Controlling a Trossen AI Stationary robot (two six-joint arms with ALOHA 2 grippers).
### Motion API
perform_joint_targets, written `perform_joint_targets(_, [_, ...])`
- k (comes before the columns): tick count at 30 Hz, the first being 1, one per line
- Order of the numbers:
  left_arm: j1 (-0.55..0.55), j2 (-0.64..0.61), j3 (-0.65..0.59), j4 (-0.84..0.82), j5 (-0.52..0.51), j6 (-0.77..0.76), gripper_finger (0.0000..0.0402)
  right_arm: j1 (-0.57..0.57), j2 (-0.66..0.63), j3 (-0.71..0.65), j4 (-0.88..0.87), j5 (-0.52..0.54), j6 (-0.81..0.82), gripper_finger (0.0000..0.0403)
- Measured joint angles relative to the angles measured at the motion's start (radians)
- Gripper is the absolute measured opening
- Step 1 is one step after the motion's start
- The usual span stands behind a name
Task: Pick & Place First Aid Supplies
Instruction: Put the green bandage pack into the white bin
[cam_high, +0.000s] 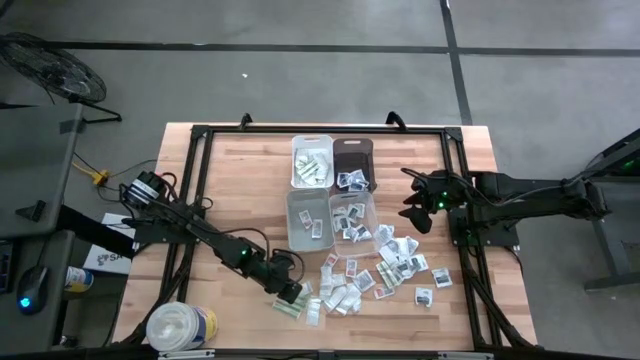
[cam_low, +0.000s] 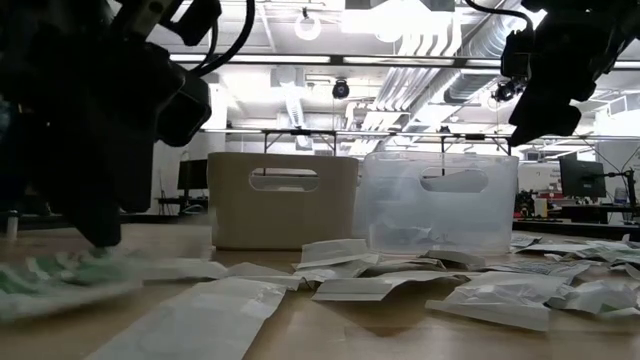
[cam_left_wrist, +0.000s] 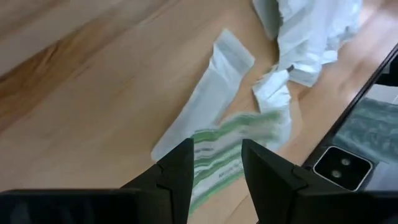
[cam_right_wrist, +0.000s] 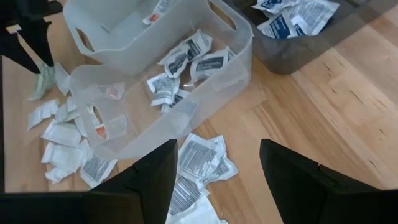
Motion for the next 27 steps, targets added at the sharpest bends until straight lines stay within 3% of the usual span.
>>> perform_joint_targets(12, [0.000,-0.010,0.000,0.036,-0.017,0.019,0.0135,0.000,0.000,0.000,0.000,0.000,-0.004,0.0222])
perform_joint_targets(18, [0.000,-0.046,0.000,-0.037,-0.012,0.019,0.0135,0.000,0.000,0.000,0.000,0.000,-0.003,0.0222])
perform_joint_targets(27, [0.000,-0.047,0.000,-0.106,0.066,0.010,0.0135,0.000,0.000,0.000,0.000,0.001,0.000,0.0222])
